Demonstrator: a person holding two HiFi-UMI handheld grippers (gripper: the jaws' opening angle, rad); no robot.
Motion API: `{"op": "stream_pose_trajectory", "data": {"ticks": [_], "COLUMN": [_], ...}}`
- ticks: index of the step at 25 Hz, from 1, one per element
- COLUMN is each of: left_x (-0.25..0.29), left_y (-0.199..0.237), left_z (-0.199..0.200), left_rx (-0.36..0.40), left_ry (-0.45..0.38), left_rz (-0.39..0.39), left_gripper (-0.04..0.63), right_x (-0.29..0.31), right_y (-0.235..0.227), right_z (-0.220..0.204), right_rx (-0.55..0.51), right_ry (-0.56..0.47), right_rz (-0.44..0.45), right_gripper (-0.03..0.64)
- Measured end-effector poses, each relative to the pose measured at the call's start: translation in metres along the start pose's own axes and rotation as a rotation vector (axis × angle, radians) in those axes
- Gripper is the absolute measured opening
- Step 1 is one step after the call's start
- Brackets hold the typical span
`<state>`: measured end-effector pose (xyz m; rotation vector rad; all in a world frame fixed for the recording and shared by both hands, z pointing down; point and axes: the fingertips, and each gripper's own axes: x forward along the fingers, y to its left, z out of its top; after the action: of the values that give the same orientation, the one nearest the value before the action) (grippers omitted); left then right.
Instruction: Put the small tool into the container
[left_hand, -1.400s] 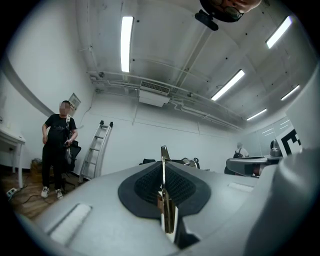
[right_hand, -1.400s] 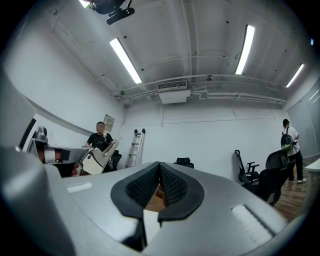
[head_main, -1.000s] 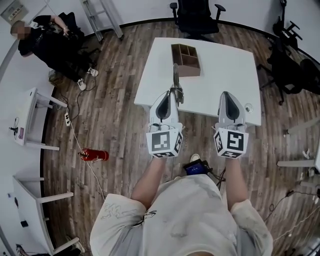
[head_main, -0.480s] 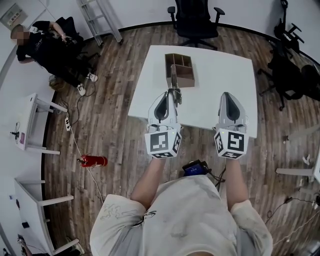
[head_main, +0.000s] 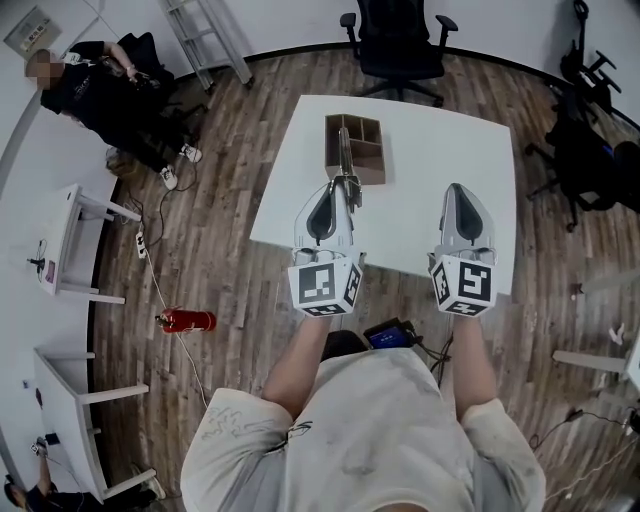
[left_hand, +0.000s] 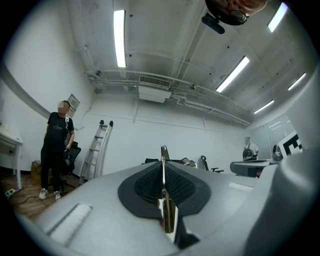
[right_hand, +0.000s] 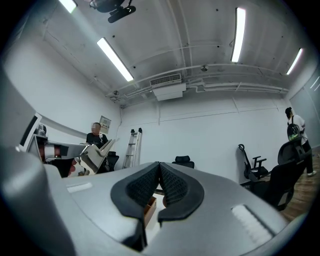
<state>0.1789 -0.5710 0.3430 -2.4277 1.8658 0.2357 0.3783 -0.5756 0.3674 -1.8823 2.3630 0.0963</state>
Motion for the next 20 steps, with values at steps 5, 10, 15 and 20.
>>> {"op": "stream_pose_trajectory", "data": {"ticks": [5, 10, 15, 20], "left_x": [0.064, 0.141, 0.214, 0.275], "left_y": [0.019, 0.047, 0.119, 0.217], "left_z": [-0.037, -0.069, -0.082, -0.083], "left_rx": [-0.001, -0.01, -0.023, -0.031], "left_ry": [0.006, 0.01, 0.016, 0.016], "left_rz": [0.013, 0.018, 0.023, 0.017], "left_gripper": [0.021, 0.021, 0.021, 0.021], "right_x": [0.068, 0.149, 0.247, 0.346], "right_y": [-0.017, -0.031, -0.002, 0.06], "right_z": [-0.036, -0.066, -0.08, -0.087], "right_rx": [0.002, -0.006, -0.013, -0.028], "right_ry": [0.009, 0.023, 0.03, 0.037], "right_rz": [0.014, 0.02, 0.022, 0.026], "right_gripper": [0.005, 0.005, 0.006, 0.006]}}
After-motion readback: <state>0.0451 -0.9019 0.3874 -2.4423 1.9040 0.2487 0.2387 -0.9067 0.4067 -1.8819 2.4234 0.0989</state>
